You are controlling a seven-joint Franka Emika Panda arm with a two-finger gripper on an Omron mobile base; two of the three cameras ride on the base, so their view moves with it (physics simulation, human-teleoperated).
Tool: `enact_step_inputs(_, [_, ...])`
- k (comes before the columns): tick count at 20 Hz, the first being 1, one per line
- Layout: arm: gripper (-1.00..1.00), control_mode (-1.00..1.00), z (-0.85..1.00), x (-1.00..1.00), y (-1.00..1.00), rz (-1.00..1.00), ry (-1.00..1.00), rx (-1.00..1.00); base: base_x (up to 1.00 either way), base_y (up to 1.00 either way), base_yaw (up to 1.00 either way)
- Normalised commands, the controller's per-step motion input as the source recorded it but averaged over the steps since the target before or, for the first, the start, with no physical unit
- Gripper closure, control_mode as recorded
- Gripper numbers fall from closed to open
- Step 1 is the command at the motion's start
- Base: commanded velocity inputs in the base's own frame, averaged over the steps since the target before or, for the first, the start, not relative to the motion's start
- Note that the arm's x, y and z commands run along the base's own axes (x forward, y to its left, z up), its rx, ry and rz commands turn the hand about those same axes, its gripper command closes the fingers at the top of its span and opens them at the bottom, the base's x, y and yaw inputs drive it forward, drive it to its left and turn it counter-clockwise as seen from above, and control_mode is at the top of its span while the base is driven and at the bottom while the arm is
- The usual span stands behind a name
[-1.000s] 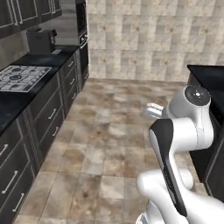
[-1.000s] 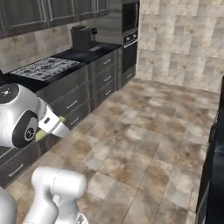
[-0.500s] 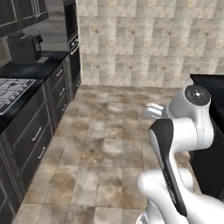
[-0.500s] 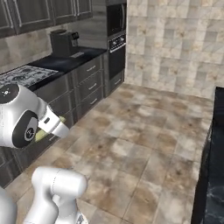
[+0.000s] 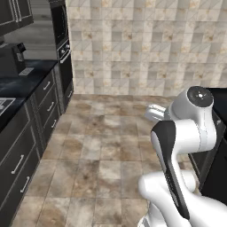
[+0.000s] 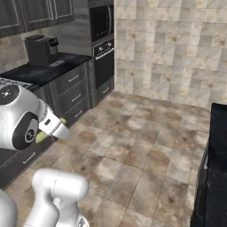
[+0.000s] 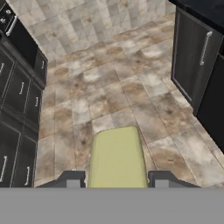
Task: Retrieve the butter from the fridge and place it on a plate on the dining table. Then retrieve the butter knife by the fridge and place it near the plate.
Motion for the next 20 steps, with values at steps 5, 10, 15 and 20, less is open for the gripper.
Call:
enact_step_inputs(5, [1.0, 1.0, 0.0, 0.0, 0.0, 0.0, 0.0, 0.0, 1.0, 0.0, -0.07])
enact_step_inputs(10, [1.0, 1.0, 0.0, 0.0, 0.0, 0.0, 0.0, 0.0, 1.0, -0.01, -0.11])
enact_step_inputs(15, [1.0, 1.0, 0.0, 0.0, 0.0, 0.0, 0.0, 0.0, 1.0, -0.06, -0.17])
enact_step_inputs(20, [1.0, 1.0, 0.0, 0.0, 0.0, 0.0, 0.0, 0.0, 0.92, 0.11, -0.5])
